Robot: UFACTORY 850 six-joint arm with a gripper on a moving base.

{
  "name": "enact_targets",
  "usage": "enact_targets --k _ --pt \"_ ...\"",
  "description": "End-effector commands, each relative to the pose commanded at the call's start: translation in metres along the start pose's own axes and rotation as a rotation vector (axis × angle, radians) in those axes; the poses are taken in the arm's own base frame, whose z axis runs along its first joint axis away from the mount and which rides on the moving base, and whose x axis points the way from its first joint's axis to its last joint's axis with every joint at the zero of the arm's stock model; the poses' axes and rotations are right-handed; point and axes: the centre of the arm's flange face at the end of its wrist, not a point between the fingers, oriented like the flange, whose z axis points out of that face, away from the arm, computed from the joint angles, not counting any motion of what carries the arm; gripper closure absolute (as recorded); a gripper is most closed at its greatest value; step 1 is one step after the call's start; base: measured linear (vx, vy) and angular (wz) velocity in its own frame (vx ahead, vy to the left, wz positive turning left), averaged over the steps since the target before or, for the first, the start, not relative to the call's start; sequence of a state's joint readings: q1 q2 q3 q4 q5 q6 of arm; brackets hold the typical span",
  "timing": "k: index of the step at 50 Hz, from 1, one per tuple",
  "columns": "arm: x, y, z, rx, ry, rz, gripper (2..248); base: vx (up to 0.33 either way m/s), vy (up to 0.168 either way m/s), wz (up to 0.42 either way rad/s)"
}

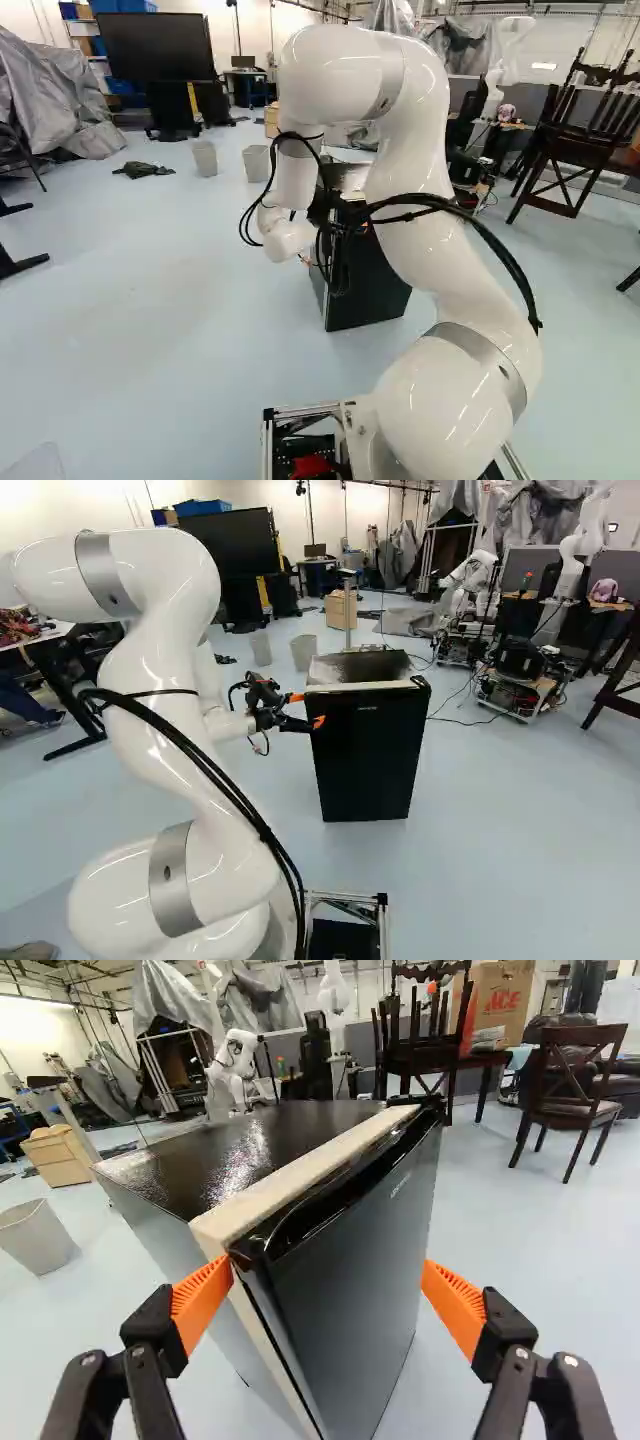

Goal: Grab a drink from the fridge

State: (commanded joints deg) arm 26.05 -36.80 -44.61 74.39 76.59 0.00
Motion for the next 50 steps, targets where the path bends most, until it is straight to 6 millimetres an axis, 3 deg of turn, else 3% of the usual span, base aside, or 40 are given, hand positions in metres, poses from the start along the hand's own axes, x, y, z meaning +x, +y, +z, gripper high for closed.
enact_targets --k 50 --pt "0.0019 0.0086 0.0014 -0.011 -0.001 -0.007 3 0.000 0.000 0.000"
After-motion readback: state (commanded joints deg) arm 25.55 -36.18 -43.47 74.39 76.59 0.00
